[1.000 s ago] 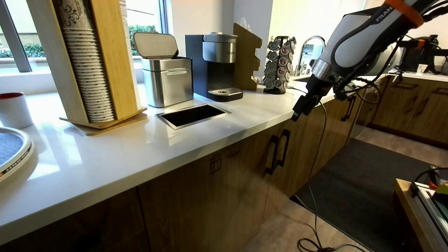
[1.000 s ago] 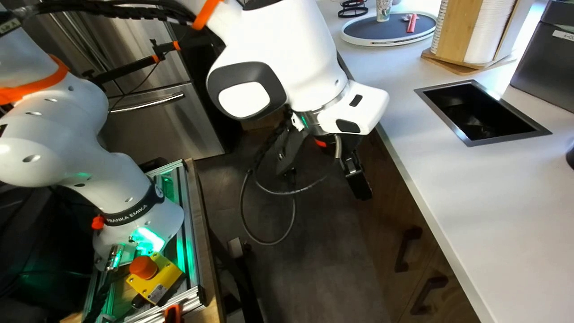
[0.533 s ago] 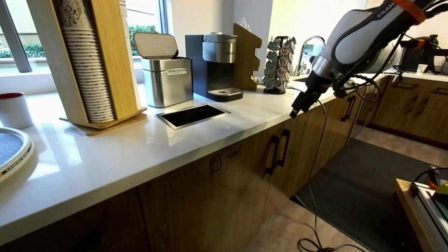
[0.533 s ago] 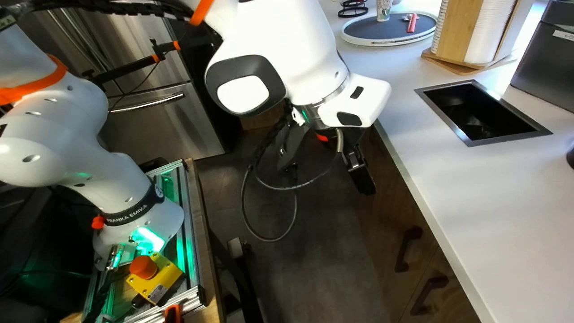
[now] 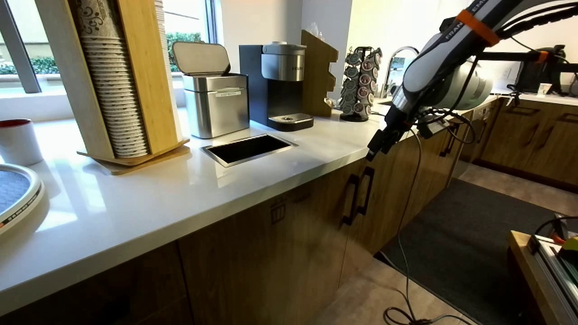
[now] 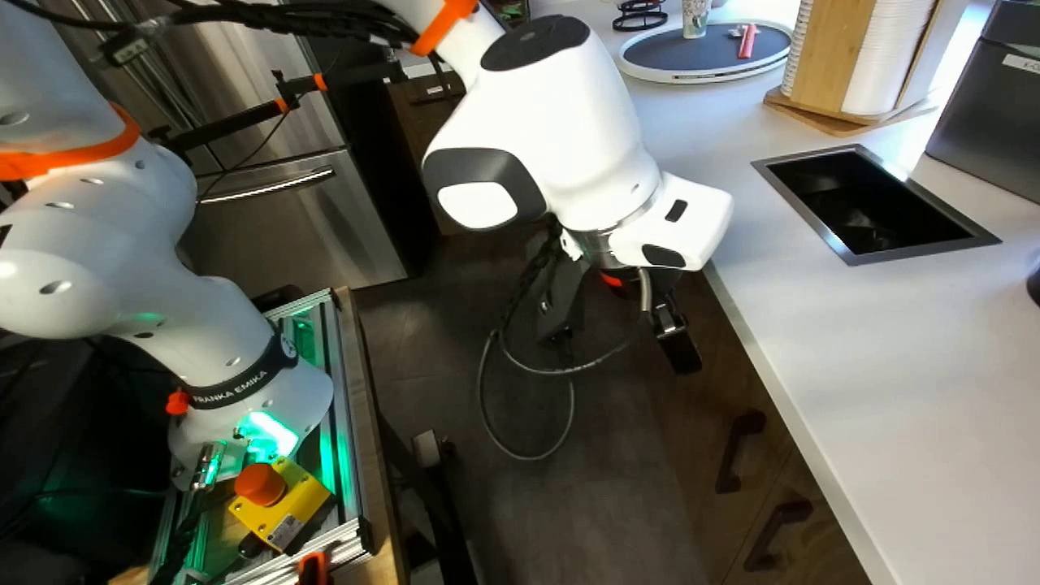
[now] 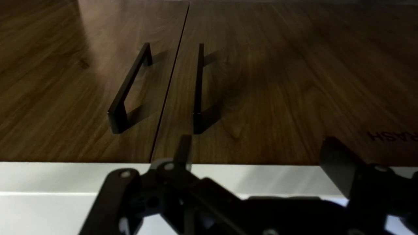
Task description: Open the cabinet door on the far left
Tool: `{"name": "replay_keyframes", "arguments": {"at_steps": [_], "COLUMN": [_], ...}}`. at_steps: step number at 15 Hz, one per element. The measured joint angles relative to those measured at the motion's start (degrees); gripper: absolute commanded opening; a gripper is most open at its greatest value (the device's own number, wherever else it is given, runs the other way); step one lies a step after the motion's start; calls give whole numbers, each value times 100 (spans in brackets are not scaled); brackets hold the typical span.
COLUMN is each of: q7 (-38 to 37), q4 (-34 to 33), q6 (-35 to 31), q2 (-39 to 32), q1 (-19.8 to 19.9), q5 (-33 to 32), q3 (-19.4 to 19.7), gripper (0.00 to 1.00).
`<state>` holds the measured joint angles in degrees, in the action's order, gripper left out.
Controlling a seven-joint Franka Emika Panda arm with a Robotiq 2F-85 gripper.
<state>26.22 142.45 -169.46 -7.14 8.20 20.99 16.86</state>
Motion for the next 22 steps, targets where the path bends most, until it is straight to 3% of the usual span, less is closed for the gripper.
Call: {"name": "replay_keyframes", "arguments": {"at_steps": [6, 12, 16, 18, 19, 21, 22], "q7": [990, 1521, 1653, 1681, 1693, 1702, 1714], "q4": [-742, -1472, -1812, -1938, -1991, -2085, -2122], "q6": [-71, -323, -486, -502, -503, -503, -505], "q2": [-890, -1864, -2293, -2431, -2488, -2583, -2622], "q1": [532, 1260, 1567, 1660, 1702, 1761, 1787], "q5": [1061, 1385, 1385, 1384, 1384, 1384, 1384], "q3": [-541, -1121, -1392, -1475, -1513, -1561, -1584], "gripper": [100, 98, 69, 68, 58, 53, 40]}}
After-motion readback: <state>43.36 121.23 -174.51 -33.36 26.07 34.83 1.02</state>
